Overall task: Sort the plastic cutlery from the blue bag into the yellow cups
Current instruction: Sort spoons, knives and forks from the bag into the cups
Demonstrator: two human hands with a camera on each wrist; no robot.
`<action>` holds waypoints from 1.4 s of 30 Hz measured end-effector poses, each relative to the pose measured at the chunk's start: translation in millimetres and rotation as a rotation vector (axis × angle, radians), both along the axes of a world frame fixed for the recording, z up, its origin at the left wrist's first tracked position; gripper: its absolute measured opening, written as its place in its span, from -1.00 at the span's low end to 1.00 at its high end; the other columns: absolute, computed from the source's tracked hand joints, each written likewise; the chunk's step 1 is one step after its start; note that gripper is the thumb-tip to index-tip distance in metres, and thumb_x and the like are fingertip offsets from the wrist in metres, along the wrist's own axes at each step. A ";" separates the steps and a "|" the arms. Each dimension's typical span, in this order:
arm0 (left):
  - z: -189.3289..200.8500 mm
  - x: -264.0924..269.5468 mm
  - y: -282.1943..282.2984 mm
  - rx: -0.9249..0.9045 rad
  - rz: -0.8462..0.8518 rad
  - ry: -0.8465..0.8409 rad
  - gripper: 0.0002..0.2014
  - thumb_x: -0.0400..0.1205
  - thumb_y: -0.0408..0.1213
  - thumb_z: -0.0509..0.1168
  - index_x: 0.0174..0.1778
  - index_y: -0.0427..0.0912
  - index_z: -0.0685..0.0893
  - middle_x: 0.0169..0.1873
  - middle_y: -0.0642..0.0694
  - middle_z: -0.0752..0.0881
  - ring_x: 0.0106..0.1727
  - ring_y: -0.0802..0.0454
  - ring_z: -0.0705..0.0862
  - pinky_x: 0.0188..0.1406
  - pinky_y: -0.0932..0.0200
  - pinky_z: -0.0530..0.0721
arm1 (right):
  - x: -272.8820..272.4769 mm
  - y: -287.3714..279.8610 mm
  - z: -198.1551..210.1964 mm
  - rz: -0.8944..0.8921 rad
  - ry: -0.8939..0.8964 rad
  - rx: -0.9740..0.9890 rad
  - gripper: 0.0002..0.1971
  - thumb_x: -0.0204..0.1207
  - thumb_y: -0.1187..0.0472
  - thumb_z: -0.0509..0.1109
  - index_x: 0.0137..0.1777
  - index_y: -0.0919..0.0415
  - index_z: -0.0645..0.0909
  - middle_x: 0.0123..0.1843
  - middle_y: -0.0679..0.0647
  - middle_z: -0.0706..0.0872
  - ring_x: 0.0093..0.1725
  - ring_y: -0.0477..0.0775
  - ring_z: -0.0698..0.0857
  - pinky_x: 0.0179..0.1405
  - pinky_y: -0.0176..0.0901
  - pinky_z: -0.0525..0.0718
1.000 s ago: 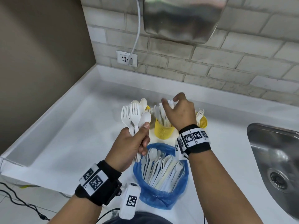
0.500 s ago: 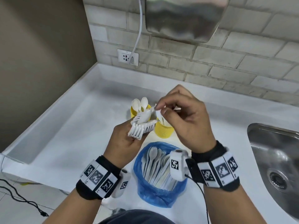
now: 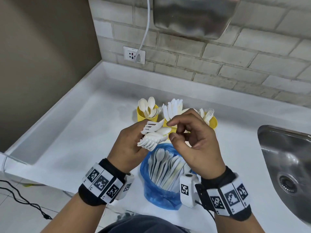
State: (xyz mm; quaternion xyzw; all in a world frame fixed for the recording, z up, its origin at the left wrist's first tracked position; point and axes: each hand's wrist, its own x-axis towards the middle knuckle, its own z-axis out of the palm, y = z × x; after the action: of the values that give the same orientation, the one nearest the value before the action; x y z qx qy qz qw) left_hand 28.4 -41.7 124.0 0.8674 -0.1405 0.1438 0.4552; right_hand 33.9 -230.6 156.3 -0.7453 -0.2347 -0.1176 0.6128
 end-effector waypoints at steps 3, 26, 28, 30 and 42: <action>-0.4 -2.2 6.0 -0.036 -0.024 0.082 -0.58 0.43 -0.73 0.45 0.18 -0.36 0.72 -0.20 0.13 0.70 -0.05 -0.01 0.69 -0.12 0.58 0.54 | -1.3 0.6 0.8 -0.004 -0.009 -0.029 -0.74 0.44 0.36 0.49 0.04 0.02 0.74 -0.11 0.09 0.52 -0.29 0.24 0.51 -0.44 0.07 0.55; -14.8 1.3 14.1 -0.019 0.101 -0.054 -0.67 0.67 -0.42 0.42 0.18 0.13 0.61 -0.11 0.49 0.69 -0.09 0.31 0.71 -0.12 0.44 0.58 | -4.4 1.2 28.4 0.292 0.179 0.681 -0.92 0.73 0.19 0.23 0.11 0.19 0.48 -0.01 0.26 0.62 -0.04 0.28 0.62 0.00 0.12 0.59; -18.6 2.7 15.2 -0.027 0.119 -0.054 -0.70 0.70 -0.38 0.40 0.18 0.15 0.62 -0.05 0.46 0.71 -0.09 0.15 0.73 -0.06 0.25 0.65 | 0.0 -5.5 30.6 0.335 0.245 0.879 -0.89 0.78 0.14 0.06 0.13 0.10 0.40 -0.01 0.27 0.61 0.07 0.36 0.64 0.15 0.28 0.60; -22.9 5.2 15.4 -0.025 0.139 -0.037 -0.75 0.72 -0.35 0.37 0.24 0.07 0.67 -0.02 0.23 0.78 -0.05 0.06 0.75 0.00 0.04 0.72 | 4.1 -9.2 30.4 0.307 0.247 0.944 -0.85 0.82 0.04 0.00 0.12 0.02 0.38 -0.10 0.22 0.55 0.03 0.32 0.61 0.21 0.41 0.54; -30.1 13.7 9.0 0.070 0.260 0.005 -0.80 0.61 -0.18 0.22 0.10 -0.17 0.55 -0.18 -0.03 0.74 -0.21 -0.16 0.66 -0.26 -0.11 0.67 | -6.7 46.3 -11.1 -0.113 0.343 0.131 -0.72 0.49 0.14 0.66 0.05 0.25 0.66 -0.39 0.17 0.48 -0.41 -0.07 0.47 -0.34 -0.35 0.52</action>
State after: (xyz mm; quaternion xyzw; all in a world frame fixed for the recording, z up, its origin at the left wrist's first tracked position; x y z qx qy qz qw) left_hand 42.0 -32.7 93.9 0.8939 -0.0307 0.1943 0.4027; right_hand 27.1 -184.3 145.2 -0.7250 -0.0764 -0.0383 0.6834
